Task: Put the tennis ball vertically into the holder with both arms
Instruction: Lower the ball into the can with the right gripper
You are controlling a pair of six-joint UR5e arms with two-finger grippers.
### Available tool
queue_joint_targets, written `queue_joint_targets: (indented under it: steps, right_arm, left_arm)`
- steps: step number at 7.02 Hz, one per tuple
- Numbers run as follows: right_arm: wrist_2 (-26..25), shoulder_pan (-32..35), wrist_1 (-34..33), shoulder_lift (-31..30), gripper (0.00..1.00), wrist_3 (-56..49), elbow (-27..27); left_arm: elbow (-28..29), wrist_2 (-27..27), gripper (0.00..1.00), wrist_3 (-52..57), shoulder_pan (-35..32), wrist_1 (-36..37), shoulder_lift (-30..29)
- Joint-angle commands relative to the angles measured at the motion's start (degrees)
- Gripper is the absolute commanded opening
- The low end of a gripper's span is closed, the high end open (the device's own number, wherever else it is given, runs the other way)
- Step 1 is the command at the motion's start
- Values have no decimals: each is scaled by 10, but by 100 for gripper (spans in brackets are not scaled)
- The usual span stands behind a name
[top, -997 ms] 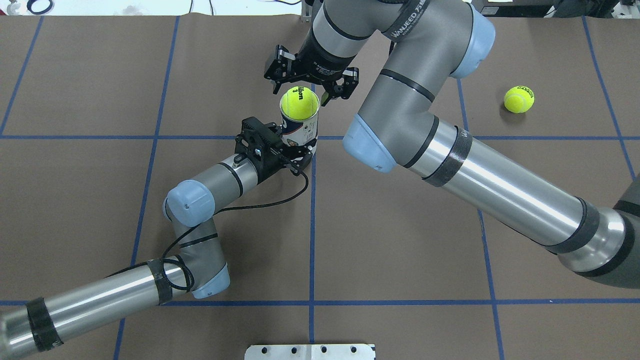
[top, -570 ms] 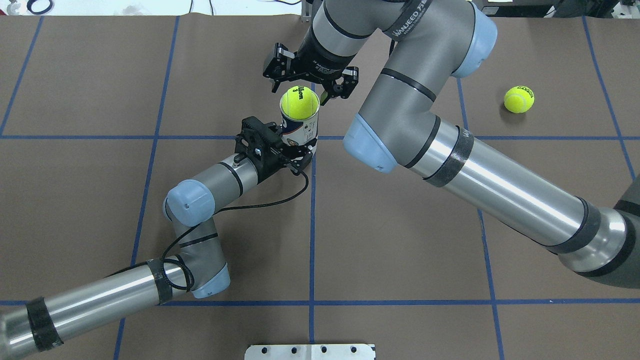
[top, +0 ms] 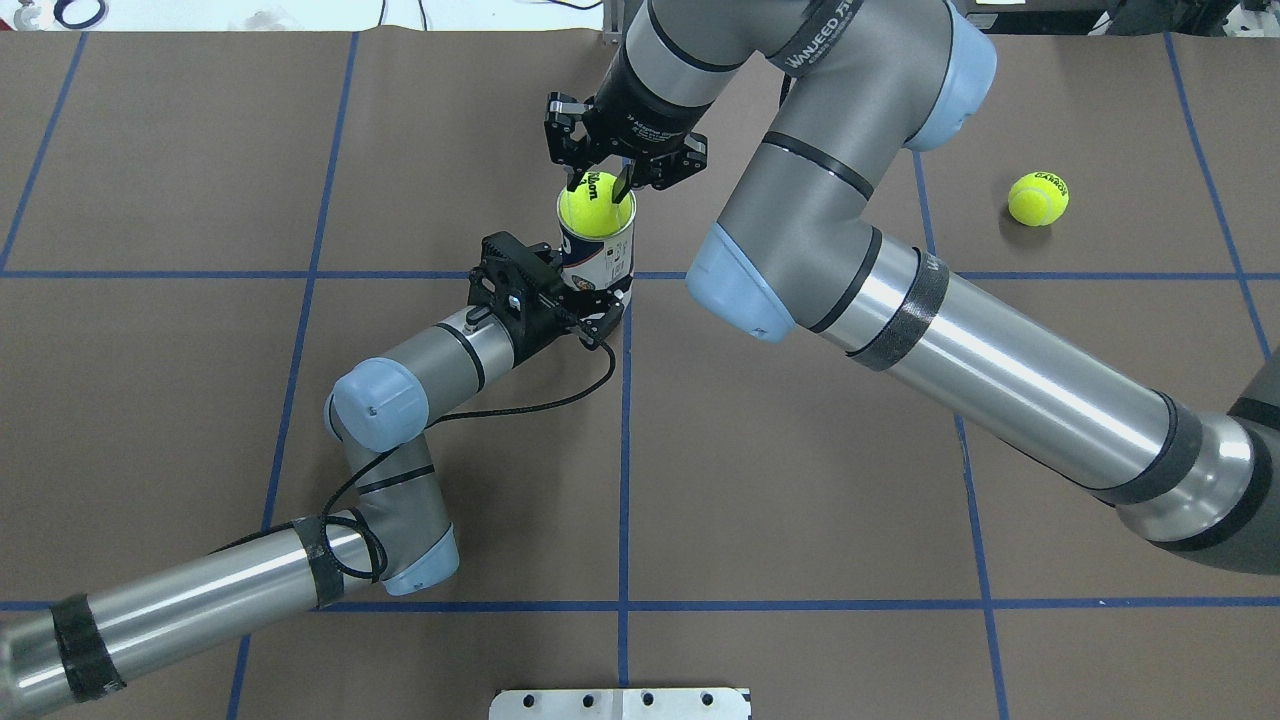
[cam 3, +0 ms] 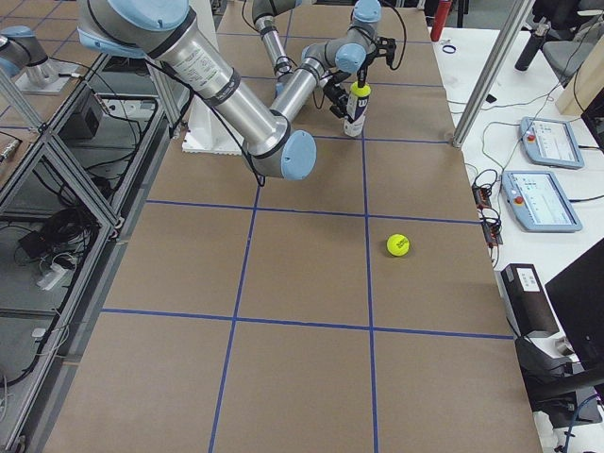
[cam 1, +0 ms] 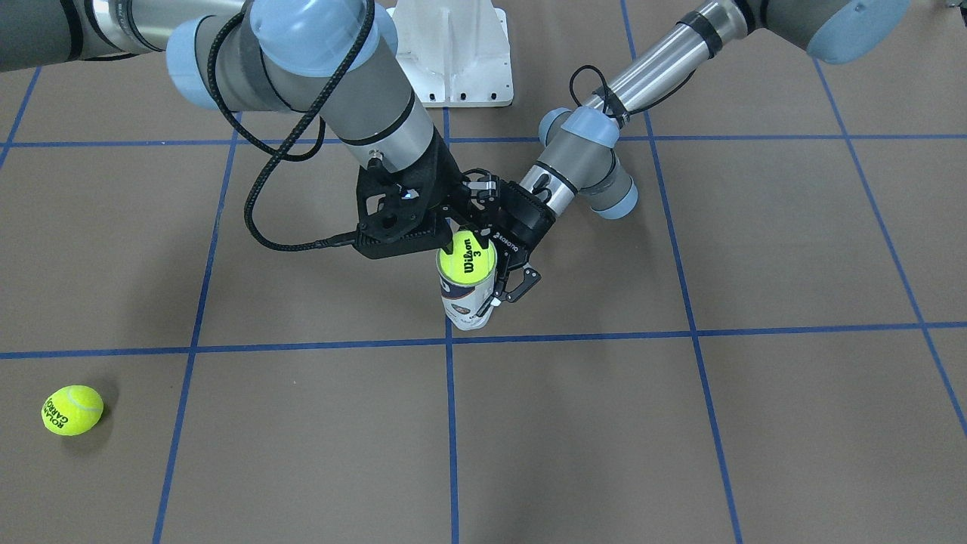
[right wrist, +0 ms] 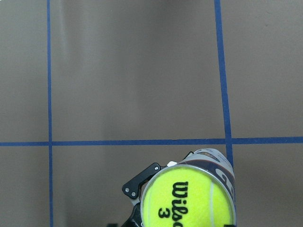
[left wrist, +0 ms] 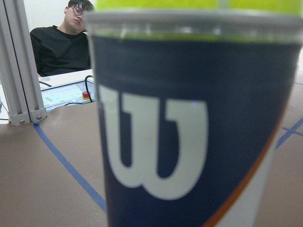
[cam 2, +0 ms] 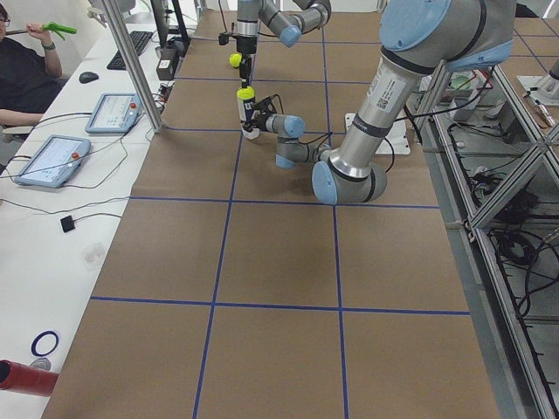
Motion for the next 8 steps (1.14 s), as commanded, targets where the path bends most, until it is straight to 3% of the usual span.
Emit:
queue_joint_targets:
  steps: [1, 6, 8]
  right_arm:
    - [-1, 2, 1, 1, 0, -2, 1]
    - [-9, -6, 1, -4, 0, -2, -5]
    - [-35, -24, 1, -4, 0, -2, -5]
  left_arm:
    - [0, 0, 66, 0, -1, 0, 0]
    - [0, 0, 66, 1, -1, 0, 0]
    - [-1, 0, 66, 0, -1, 0, 0]
